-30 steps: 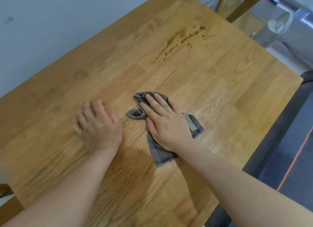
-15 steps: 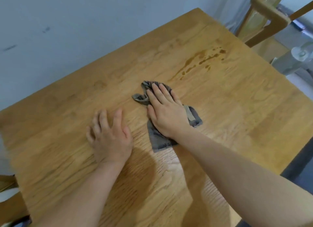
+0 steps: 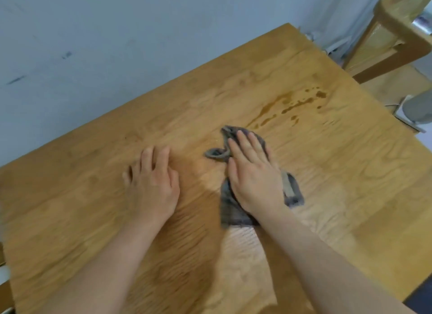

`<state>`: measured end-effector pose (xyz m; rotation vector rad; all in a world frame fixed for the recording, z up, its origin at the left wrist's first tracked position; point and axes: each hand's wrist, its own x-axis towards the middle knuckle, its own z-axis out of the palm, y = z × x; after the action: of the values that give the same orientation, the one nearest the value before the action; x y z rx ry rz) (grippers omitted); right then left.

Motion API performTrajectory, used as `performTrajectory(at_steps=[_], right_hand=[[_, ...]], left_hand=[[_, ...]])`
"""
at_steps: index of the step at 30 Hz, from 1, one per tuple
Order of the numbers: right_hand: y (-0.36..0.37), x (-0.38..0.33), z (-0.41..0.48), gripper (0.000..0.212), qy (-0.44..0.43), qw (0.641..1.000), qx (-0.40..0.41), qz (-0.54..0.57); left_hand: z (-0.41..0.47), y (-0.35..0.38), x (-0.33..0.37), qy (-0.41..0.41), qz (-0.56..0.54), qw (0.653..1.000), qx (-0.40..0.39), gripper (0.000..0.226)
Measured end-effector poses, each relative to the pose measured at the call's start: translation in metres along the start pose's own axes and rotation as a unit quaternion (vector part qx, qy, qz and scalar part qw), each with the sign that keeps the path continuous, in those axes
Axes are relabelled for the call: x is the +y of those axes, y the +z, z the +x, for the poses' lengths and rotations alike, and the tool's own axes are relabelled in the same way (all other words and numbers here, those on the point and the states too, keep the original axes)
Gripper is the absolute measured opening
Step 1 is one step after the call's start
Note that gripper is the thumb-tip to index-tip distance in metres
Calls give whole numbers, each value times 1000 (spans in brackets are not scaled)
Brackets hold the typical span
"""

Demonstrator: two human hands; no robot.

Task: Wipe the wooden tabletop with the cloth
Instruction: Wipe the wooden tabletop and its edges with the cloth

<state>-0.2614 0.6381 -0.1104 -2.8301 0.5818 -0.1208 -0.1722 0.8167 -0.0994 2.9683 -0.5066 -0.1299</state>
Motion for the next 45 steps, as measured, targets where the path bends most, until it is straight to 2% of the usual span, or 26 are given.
performTrajectory(at_steps=[2, 4, 5, 8, 12, 15, 17, 20, 21, 24, 27, 30, 32, 35, 38, 40, 42, 44, 45], right_hand=[[-11, 33, -14, 54, 116, 993, 17, -27], [-11, 34, -8, 56, 161, 986, 12, -40], [-7, 23, 1, 56, 156, 987, 12, -38], [7, -23, 40, 54, 35, 999, 2, -8], [20, -64, 75, 48, -129, 990, -52, 20], [0, -15, 30, 45, -129, 991, -22, 11], [-14, 20, -13, 47, -79, 997, -13, -19], [-6, 12, 1, 51, -15, 999, -6, -37], [0, -7, 24, 53, -23, 999, -9, -29], [22, -63, 106, 52, -116, 992, -42, 17], [34, -103, 153, 49, -173, 982, -77, 13], [29, -99, 135, 42, -273, 954, -96, 75], [25, -73, 103, 39, -320, 940, -56, 98], [18, -37, 119, 27, -273, 960, 24, 53], [20, -59, 183, 33, -145, 989, -8, 9], [33, -101, 196, 33, -175, 984, -22, 14], [44, -144, 177, 34, -259, 963, -58, 51], [43, -150, 157, 36, -314, 940, -107, 78], [40, -137, 157, 37, -324, 937, -106, 81]], left_hand=[[16, 4, 3, -13, -15, 1000, 18, 48], [24, 9, 8, -20, -28, 999, 30, 50], [25, 10, 9, -22, -31, 999, 35, 50], [22, 9, 9, -27, -34, 998, 55, 48], [19, 9, 10, -28, -53, 995, 79, 43], [20, 9, 9, -32, -61, 994, 90, 36], [20, 9, 9, -29, -60, 994, 89, 33], [20, 9, 11, -26, -53, 994, 88, 33], [20, 9, 11, -25, -53, 994, 88, 32], [21, 8, 10, -30, -45, 995, 88, 33], [22, 11, 8, -38, -52, 994, 87, 32], [19, 14, 7, -36, -58, 993, 96, 26], [17, 16, 8, -27, -60, 992, 105, 23], [21, 13, 8, -29, -60, 991, 112, 21], [23, 13, 7, -27, -61, 991, 116, 22], [21, 14, 8, -29, -52, 993, 104, 24], [21, 13, 8, -44, -50, 993, 94, 25], [20, 13, 8, -50, -59, 992, 98, 24], [19, 13, 8, -45, -60, 992, 99, 21]])
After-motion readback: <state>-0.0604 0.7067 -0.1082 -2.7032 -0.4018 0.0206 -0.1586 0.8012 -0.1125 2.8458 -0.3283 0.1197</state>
